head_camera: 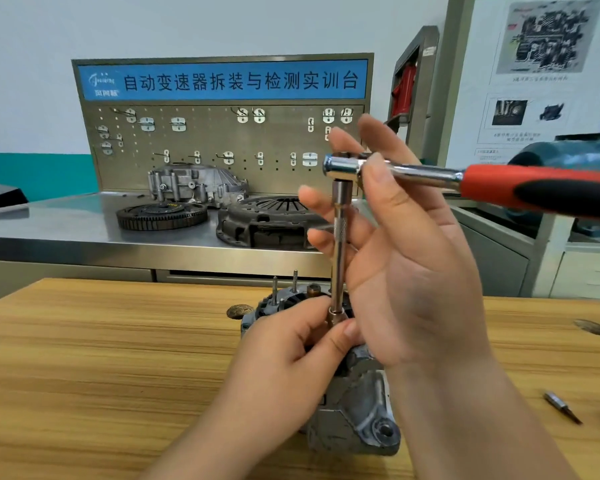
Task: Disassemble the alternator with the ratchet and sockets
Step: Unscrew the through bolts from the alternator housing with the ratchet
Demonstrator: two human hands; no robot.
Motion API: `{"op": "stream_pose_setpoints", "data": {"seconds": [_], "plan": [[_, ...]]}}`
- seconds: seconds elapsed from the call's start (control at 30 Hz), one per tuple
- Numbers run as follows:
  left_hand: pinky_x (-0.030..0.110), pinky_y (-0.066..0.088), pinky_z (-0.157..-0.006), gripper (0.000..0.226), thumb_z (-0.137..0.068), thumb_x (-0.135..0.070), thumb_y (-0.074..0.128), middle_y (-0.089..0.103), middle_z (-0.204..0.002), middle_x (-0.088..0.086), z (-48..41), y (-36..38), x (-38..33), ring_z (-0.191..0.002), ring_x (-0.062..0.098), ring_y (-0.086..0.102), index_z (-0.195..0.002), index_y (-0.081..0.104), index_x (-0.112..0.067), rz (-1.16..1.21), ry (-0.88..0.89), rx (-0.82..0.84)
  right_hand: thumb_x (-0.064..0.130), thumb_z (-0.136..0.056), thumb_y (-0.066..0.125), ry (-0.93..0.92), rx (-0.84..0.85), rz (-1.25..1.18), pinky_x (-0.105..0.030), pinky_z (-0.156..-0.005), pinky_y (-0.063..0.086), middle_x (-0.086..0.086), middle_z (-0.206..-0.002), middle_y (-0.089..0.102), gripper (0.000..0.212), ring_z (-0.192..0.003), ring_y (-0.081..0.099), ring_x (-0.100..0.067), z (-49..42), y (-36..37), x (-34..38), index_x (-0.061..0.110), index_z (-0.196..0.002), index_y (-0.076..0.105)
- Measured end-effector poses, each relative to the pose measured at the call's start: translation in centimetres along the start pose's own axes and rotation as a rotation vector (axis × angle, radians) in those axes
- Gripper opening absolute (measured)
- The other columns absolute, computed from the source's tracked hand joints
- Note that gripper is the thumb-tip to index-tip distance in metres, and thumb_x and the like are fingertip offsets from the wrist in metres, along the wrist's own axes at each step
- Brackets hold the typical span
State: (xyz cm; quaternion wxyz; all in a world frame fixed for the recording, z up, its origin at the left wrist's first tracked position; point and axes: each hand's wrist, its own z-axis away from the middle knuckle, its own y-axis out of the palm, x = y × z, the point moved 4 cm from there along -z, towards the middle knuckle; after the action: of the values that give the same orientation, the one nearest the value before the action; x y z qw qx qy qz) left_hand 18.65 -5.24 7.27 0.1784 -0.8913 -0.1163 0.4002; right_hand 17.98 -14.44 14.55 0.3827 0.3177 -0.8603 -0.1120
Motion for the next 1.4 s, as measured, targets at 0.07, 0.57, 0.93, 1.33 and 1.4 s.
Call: {"op": "stream_pose_setpoints", "data": {"seconds": [0.07,0.57,0.93,1.33,1.4], "plan": [[0.026,0.038,-0.056,0.023,-0.082,-0.054,0.046,0.056,-0.06,-0.013,0.01,-0.15,-0.24,-0.059,0.001,0.05,-0.076,0.06,-0.038,0.042,0.03,0.022,0.031,-0.088,0.052,0.033,0.006,-0.024,-0.023,-0.06,0.052,0.004,-0.11,0.072,0.022,-0.072,0.069,-0.018,0.0,-0.09,-0.06,0.027,-0.103,0.067],[0.043,0.042,-0.057,0.035,-0.082,-0.056,0.044,0.054,-0.061,0.0,-0.08,-0.24,0.29,-0.061,0.024,0.051,-0.075,0.056,-0.024,0.003,0.03,0.021,0.042,-0.085,0.052,0.072,-0.01,-0.025,-0.023,-0.058,0.052,0.003,-0.107,0.073,0.03,-0.066,0.069,-0.017,-0.04,-0.25,-0.33,0.027,-0.107,0.066],[0.027,0.034,-0.055,0.034,-0.083,-0.055,0.058,0.052,-0.055,-0.013,-0.05,0.0,0.46,-0.054,-0.001,0.047,-0.074,0.059,-0.022,0.03,-0.016,0.032,0.028,-0.084,0.056,-0.019,-0.037,0.021,-0.022,-0.058,0.053,0.005,-0.113,0.071,0.023,-0.075,0.071,-0.018,-0.07,-0.38,0.11,0.029,-0.103,0.07],[0.043,0.042,-0.058,0.04,-0.073,-0.06,0.046,0.057,-0.062,0.002,-0.07,-0.05,0.39,-0.062,0.024,0.051,-0.081,0.063,-0.024,0.013,0.008,0.006,0.024,-0.082,0.06,-0.017,-0.055,0.022,-0.021,-0.055,0.051,0.003,-0.11,0.072,0.025,-0.078,0.07,-0.017,-0.18,-0.39,-0.17,0.029,-0.102,0.073],[0.04,0.039,-0.055,0.043,-0.074,-0.061,0.045,0.055,-0.059,0.0,-0.01,-0.04,0.42,-0.058,0.021,0.048,-0.081,0.062,-0.022,-0.005,0.019,-0.001,0.025,-0.082,0.058,-0.017,-0.046,-0.002,-0.021,-0.055,0.052,0.003,-0.112,0.071,0.024,-0.076,0.07,-0.018,-0.2,-0.39,-0.02,0.029,-0.101,0.073]]}}
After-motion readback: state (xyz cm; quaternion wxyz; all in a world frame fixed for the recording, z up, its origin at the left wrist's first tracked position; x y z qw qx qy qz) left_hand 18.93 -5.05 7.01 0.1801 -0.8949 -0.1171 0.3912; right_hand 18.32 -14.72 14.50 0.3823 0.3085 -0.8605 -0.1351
